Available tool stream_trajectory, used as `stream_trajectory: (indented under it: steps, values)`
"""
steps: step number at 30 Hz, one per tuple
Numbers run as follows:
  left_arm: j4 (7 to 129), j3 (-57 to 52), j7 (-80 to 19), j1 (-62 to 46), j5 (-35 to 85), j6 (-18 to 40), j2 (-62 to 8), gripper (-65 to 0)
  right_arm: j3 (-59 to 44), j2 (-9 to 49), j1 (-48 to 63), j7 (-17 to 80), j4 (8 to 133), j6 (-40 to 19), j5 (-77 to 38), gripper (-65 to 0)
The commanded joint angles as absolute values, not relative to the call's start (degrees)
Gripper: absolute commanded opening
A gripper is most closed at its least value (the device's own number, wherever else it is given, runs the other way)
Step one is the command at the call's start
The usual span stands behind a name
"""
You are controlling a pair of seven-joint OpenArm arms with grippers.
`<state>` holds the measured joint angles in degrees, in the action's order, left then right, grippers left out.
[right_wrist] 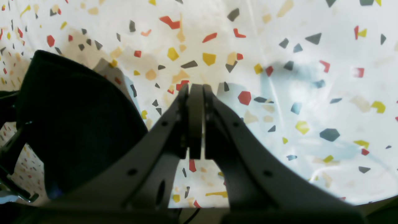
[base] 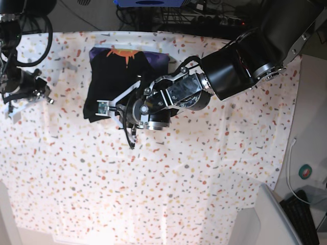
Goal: Layout the t-shirt on the table in an organized manner, then fold the t-shirt properly
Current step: 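Grasp the bundle with the left gripper and flip it over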
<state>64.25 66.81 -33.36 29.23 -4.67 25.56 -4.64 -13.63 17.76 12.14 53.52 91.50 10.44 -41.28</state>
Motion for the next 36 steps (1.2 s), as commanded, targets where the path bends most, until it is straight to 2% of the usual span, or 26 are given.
stream_trajectory:
  steps: [1,13,15,18,21,23,25,30,34,36]
  values:
    - [65.01,66.33,-32.48,30.81,-4.97,25.27,-4.35,-65.0,-14.11,18.42,11.65,52.88,92.44,10.07,-41.54,-65.0]
    - [65.10,66.33,-32.48,31.25,-5.05,25.27,-4.18,-65.0,-14.11,18.42,11.56,52.88,92.44,10.07,-41.54,-65.0]
    - [65.36,66.33,-32.48,31.25,-5.05,25.27,-4.09,-54.8,-13.93,18.42,11.47,52.88,92.44,10.07,-41.54,-65.0]
    - [65.54,66.33,-32.66,31.96,-4.70,25.27,-4.00,-34.9,-13.76,18.42,11.30,52.88,92.44,10.07,-41.54,-65.0]
    - [65.54,66.33,-32.66,32.40,-4.53,25.27,-4.00,-19.3,-13.67,18.42,11.30,52.88,92.44,10.07,-41.54,-65.0]
    - [65.54,66.15,-32.66,32.57,-4.79,25.27,-4.09,-12.5,-13.67,18.42,11.30,52.88,92.44,10.07,-41.54,-65.0]
    - [65.54,64.75,-32.66,33.19,-4.35,25.27,-4.35,-8.7,-13.67,18.33,11.38,52.88,92.44,10.07,-41.54,-65.0]
    - [72.22,52.00,-32.84,30.37,-2.59,25.27,-5.76,-11.5,-13.67,18.33,11.65,52.88,92.79,10.07,-41.89,-65.0]
    - [86.64,40.66,-35.38,23.52,-2.51,25.27,-8.48,-20.2,-13.58,17.45,13.76,52.88,98.42,10.07,-41.98,-65.0]
    - [93.93,34.86,-37.58,18.07,-2.51,25.27,-8.75,-28.1,-13.49,16.40,15.34,53.05,103.52,9.98,-41.98,-65.0]
